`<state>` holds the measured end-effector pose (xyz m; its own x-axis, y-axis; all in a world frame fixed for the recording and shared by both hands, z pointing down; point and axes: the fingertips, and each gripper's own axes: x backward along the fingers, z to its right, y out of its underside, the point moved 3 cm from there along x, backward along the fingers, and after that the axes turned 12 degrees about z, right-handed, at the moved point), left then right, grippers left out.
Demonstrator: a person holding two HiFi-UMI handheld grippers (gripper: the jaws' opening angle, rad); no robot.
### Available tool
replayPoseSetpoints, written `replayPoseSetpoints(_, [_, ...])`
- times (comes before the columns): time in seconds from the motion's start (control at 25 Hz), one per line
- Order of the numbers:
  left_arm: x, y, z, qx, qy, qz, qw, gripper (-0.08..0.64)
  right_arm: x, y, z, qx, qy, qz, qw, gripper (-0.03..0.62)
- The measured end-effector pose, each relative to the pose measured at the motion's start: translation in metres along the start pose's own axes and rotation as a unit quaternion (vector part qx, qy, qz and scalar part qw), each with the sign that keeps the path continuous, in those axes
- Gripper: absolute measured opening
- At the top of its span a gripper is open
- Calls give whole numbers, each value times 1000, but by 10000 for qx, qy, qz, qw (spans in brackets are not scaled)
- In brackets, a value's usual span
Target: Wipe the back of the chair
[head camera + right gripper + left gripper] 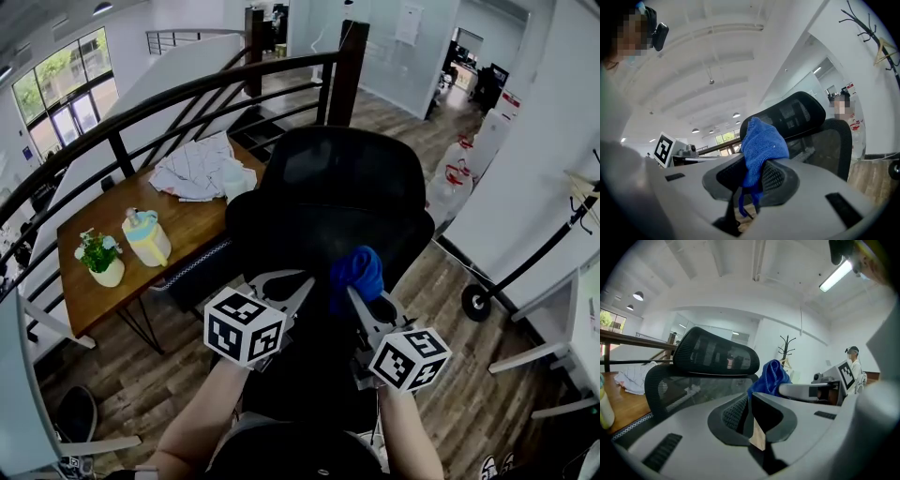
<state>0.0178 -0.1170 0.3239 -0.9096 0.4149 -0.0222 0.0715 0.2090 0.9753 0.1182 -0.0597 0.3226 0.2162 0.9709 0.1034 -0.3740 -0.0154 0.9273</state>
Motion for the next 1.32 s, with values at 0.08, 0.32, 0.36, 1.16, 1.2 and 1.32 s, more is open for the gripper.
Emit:
replayPoseSetpoints(0.08, [0,7,0,24,-48,-102,9999,35,1,2,1,-20,28,-22,10000,86])
replayPoseSetpoints(0.32, [-1,10,-1,55,-62,-118,9999,34,3,4,4,83,106,-86,9999,84])
replayPoseSetpoints(0.36, [-2,10,-1,35,-40,-116,9999,35,3,5,3,70,108,-90,9999,84])
replayPoseSetpoints(1.16, [5,27,6,414,-72,-230,9989,34,16,14,2,28,224,-256,9994,83])
replayPoseSetpoints(1.2, [6,27,7,440,-71,-217,9988,35,16,15,0,52,213,-285,9994,84])
replayPoseSetpoints(1.32, [9,29,9,570,-84,-152,9982,34,19,20,-3,168,151,-454,9987,84])
